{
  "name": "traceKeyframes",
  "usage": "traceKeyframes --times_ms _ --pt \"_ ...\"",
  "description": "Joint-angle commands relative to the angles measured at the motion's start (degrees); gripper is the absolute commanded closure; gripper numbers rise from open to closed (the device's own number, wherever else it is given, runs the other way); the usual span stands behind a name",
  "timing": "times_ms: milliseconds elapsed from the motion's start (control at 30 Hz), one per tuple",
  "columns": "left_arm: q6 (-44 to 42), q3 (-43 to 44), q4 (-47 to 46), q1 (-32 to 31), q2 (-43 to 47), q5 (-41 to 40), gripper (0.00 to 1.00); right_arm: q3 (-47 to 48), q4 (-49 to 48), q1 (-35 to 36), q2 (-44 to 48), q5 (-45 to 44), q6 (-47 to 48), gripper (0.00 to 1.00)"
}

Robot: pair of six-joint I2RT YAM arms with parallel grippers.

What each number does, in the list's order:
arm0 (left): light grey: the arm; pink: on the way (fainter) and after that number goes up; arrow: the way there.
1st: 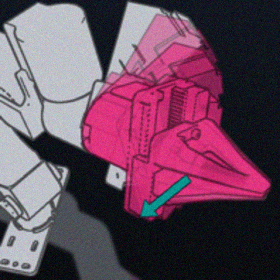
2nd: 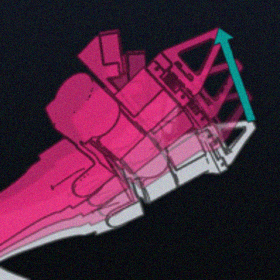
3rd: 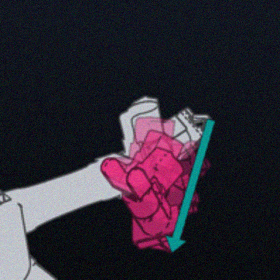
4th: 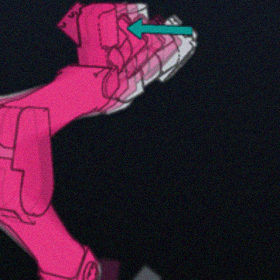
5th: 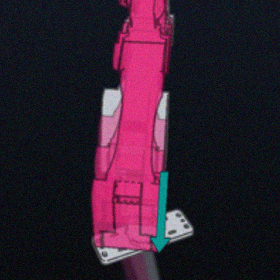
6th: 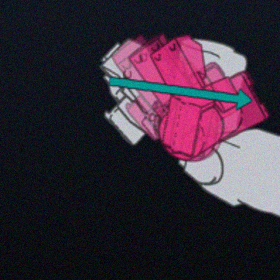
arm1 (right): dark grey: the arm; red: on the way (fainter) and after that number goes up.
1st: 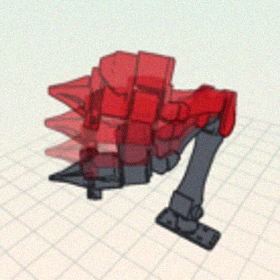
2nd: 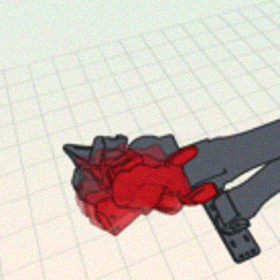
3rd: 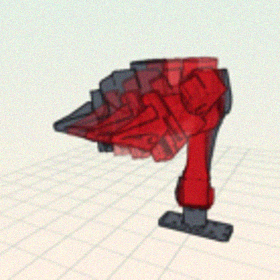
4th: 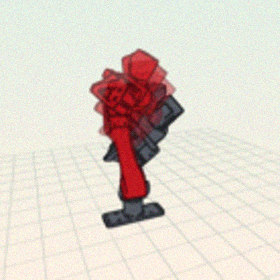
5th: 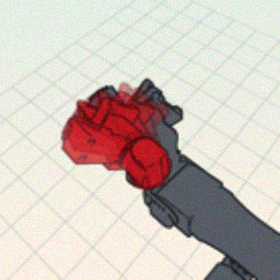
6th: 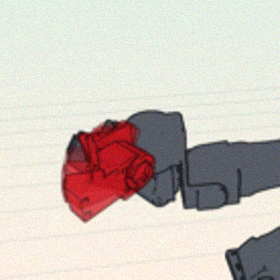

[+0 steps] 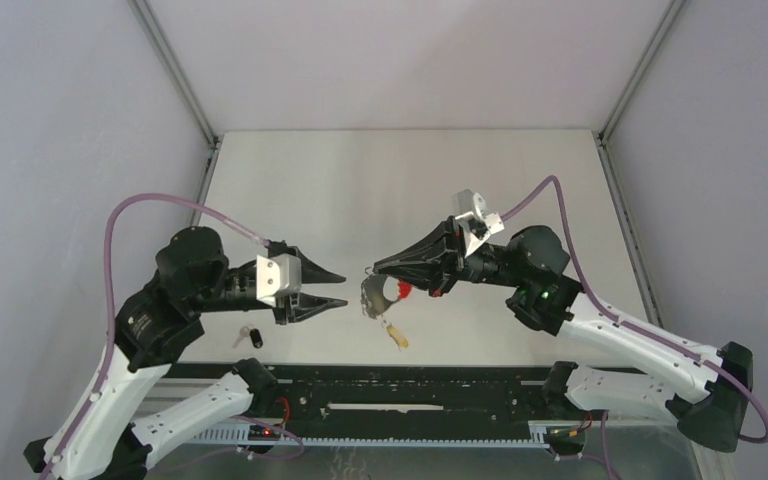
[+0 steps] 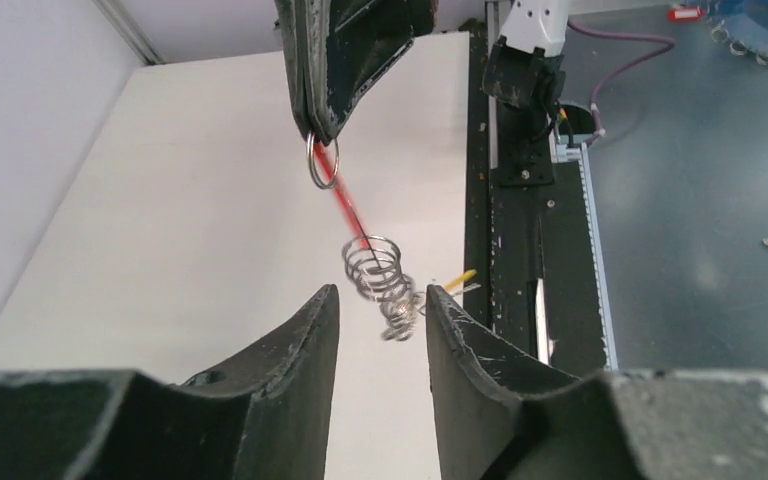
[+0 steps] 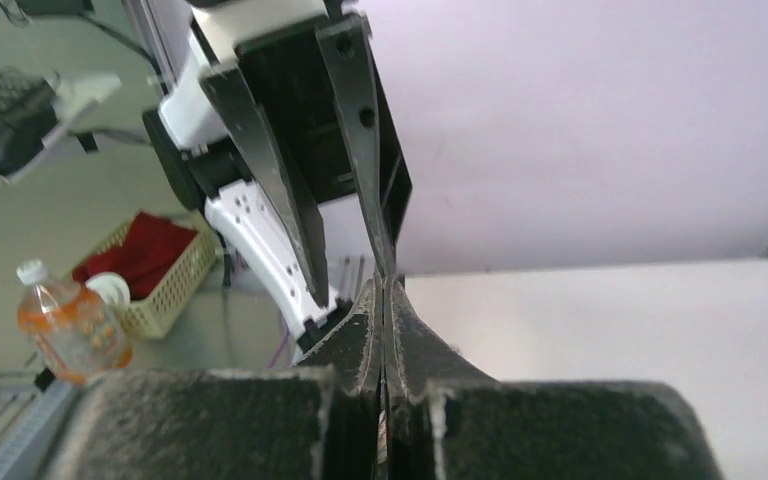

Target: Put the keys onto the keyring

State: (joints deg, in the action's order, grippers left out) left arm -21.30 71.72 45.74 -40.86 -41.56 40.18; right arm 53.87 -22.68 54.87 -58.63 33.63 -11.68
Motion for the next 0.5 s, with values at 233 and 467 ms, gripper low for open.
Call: traceKeyframes --times_ms 233,467 --pt "11.66 -2.03 -13.96 1.32 -0.61 2.38 0.58 -3.42 -29.11 1.55 -1.46 -0.99 -11.19 1.0" --pt "14.4 -1.74 -16.92 3.69 -0.09 7.6 0.66 -3.42 -30.2 1.73 -2.42 0.85 -12.67 1.0"
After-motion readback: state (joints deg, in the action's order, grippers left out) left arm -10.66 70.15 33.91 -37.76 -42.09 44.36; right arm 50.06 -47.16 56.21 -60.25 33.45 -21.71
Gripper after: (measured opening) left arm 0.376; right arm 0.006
